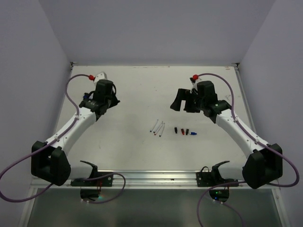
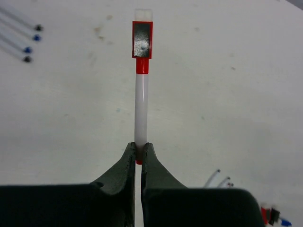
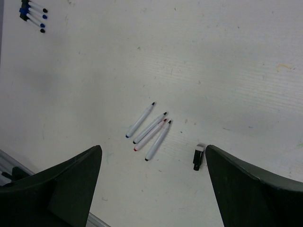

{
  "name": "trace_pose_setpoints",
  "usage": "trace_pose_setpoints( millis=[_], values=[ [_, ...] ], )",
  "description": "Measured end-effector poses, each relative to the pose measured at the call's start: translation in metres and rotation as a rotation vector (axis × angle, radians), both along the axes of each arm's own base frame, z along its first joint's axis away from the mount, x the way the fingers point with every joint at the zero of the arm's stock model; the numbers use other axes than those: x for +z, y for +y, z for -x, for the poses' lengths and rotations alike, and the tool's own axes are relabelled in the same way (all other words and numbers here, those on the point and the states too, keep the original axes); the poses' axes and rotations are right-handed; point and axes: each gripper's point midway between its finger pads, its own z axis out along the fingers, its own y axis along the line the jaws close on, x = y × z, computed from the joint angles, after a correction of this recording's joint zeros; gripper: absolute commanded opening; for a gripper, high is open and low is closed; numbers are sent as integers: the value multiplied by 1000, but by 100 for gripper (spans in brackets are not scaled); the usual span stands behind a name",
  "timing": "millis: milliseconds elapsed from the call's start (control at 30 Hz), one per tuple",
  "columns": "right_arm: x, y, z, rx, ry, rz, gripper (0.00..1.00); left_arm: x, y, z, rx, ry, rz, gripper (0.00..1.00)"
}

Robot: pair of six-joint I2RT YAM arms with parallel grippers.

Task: Open the pen caps

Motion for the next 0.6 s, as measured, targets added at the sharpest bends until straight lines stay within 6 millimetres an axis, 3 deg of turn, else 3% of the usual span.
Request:
trace_pose_setpoints(
  millis=[167, 267, 467, 600],
  values=[
    [2, 14, 1, 62, -16, -65, 93, 13, -98, 21, -429, -152, 72, 0],
    [1, 23, 3, 94, -30, -119, 92, 22, -143, 42, -642, -237, 115, 0],
    [16, 39, 5, 144, -73, -210, 89, 45, -204, 80, -918, -362, 166, 0],
    [35, 50, 4, 168, -131, -260, 86, 54, -222, 91, -989, -404, 193, 0]
  ],
)
